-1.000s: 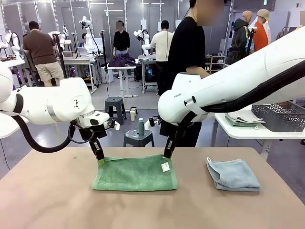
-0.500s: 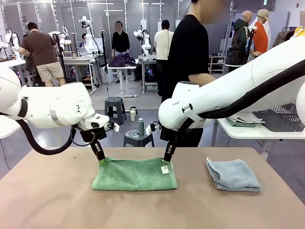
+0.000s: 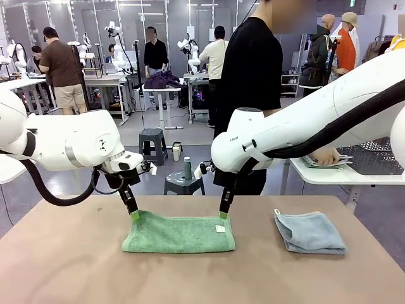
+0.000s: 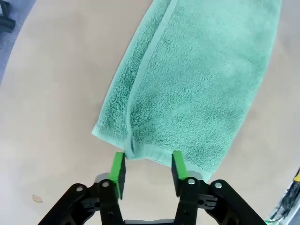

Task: Fold the towels and place them in the basket.
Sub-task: When a person lays out a Towel with hook on the table, fold it in half twice.

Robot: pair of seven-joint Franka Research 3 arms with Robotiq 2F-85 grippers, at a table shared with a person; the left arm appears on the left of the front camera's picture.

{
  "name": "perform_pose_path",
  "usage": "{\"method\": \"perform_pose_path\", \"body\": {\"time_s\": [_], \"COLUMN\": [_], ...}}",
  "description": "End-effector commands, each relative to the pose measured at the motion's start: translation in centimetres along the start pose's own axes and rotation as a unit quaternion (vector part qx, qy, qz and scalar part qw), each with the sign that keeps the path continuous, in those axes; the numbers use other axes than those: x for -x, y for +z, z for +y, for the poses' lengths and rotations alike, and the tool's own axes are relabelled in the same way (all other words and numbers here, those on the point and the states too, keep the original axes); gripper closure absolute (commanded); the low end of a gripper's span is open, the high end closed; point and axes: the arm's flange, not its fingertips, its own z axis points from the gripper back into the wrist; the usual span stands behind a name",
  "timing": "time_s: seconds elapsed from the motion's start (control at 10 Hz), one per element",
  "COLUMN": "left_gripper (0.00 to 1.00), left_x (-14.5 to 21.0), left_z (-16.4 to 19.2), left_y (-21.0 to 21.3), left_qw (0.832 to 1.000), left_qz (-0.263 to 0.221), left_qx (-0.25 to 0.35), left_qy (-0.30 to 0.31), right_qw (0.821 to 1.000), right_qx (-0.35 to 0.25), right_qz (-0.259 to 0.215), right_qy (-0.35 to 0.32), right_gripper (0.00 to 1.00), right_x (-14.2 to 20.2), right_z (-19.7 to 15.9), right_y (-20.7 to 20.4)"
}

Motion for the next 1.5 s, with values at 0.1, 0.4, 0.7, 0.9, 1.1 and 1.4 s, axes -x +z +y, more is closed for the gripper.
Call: {"method": "perform_pose_path", "body": {"time_s": [0.1, 0.4, 0.7, 0.9, 1.1, 1.4], "left_gripper": [0.0, 0.0, 0.0, 0.0, 0.0, 0.0], "left_x": [1.4, 2.7, 6.2, 9.5, 13.1, 13.9], "left_z": [-0.4, -1.4, -5.4, -8.1, -10.1, -9.3], "left_y": [1.5, 2.1, 4.1, 4.8, 5.3, 5.6], "left_qw": [0.999, 0.999, 0.987, 0.967, 0.948, 0.951], "left_qz": [-0.021, -0.032, -0.099, -0.128, -0.155, -0.149], "left_qx": [-0.015, -0.004, 0.025, 0.03, 0.0, 0.02], "left_qy": [-0.039, 0.0, 0.127, 0.219, 0.278, 0.271], "right_qw": [1.0, 0.999, 0.977, 0.954, 0.925, 0.928], "right_qx": [0.026, 0.015, -0.006, -0.028, -0.036, -0.043], "right_qz": [0.003, 0.003, -0.021, -0.02, -0.024, -0.012], "right_qy": [0.004, -0.031, -0.212, -0.299, -0.376, -0.37], "right_gripper": [0.09, 0.0, 0.0, 0.0, 0.0, 0.0], "right_x": [0.8, 1.1, 1.4, 0.8, 1.3, 1.5], "right_z": [1.0, 1.9, 4.9, 6.4, 5.9, 5.8], "right_y": [1.1, 1.6, 3.2, 1.8, 0.3, 0.4]}}
